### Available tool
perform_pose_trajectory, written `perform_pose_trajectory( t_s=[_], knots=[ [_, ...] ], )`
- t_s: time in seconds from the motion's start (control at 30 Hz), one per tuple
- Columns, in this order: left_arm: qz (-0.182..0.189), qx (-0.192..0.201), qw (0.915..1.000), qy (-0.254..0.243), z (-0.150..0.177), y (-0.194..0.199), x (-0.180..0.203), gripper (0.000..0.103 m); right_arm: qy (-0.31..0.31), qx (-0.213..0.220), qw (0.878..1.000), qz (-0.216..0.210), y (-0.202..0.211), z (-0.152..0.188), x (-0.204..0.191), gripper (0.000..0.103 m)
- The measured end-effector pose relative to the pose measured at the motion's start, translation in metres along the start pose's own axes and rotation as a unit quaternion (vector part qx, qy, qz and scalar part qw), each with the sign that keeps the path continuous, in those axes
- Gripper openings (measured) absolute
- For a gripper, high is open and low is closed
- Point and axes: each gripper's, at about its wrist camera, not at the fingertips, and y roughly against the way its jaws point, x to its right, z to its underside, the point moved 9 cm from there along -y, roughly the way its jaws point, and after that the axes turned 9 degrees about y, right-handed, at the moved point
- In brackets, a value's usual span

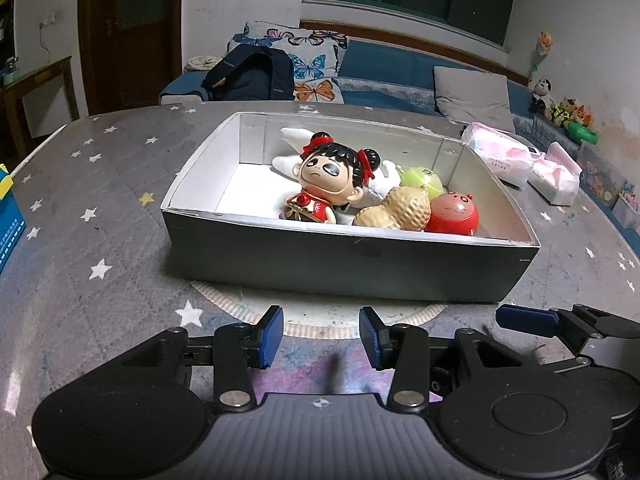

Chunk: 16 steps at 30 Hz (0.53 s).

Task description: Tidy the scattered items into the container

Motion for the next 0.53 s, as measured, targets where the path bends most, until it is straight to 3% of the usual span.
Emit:
perform_pose_trajectory(
  t_s=[0.53],
  knots=[
    [0.005,0.012,0.9999,-0.005,-0.0066,-0.0099,0.0085,0.033,0.009,-0.001,1.000,0.006,-0.0032,-0.0022,0.0083,0.103]
  ],
)
